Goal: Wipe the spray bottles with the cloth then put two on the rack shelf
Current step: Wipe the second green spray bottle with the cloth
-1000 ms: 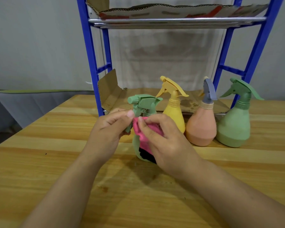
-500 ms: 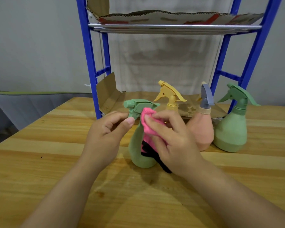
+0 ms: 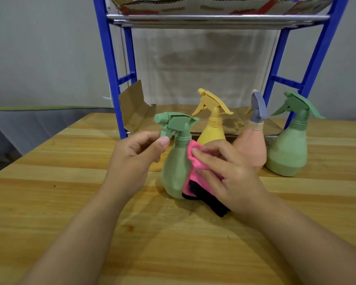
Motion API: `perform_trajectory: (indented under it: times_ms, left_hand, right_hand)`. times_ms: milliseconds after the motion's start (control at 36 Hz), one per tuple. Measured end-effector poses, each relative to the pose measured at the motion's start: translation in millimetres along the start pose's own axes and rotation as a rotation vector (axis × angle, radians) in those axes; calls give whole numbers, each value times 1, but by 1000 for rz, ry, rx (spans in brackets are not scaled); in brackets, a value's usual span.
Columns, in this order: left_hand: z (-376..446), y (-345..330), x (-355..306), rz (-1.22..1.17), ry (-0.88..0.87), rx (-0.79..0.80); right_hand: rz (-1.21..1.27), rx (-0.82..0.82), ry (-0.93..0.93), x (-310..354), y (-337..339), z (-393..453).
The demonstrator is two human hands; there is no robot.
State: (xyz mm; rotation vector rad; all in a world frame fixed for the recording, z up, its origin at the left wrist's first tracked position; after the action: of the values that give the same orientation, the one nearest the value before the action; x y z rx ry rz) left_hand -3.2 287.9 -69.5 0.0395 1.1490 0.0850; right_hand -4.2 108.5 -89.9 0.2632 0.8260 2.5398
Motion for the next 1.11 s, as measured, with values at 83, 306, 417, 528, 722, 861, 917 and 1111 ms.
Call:
perform_trajectory:
  times_ms: [83, 306, 417, 528, 722, 861, 917, 1111]
  left_hand:
    - [-2, -4, 1, -40, 27, 83]
    - [-3, -3, 17, 42, 151, 149]
    - [-4, -3, 24, 96, 185, 120]
    - [-8, -6, 29, 246, 198, 32]
    - [-8, -9, 45, 254, 370, 98]
    - [-9, -9, 45, 107, 373, 65]
    - [-10, -9, 44, 69, 369, 50]
    - [-11, -11, 36, -106, 310, 120]
  right_hand:
    - [-29, -45, -107, -8, 9, -3]
    - [22, -126, -297, -12, 20, -3]
    - [66, -148, -378, -11, 21, -4]
    - [121, -191, -474, -12, 23, -5]
    - [154, -218, -567, -12, 20, -8]
    - [184, -227, -635, -15, 19, -9]
    - [179, -239, -652, -17, 21, -9]
    - [258, -253, -598, -9, 27, 0]
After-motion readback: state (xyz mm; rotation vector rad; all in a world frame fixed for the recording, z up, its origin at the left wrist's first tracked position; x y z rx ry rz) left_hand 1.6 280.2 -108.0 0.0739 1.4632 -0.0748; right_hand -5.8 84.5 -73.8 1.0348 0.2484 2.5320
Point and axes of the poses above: each hand's wrist, its own z-axis towards the middle knuckle, its own y-axis out of the back of the hand, x = y × z, the point moved 5 cm from there along z, towards the middle knuckle, and after that the axes turned 8 degrees about y, right-handed, at the moved point
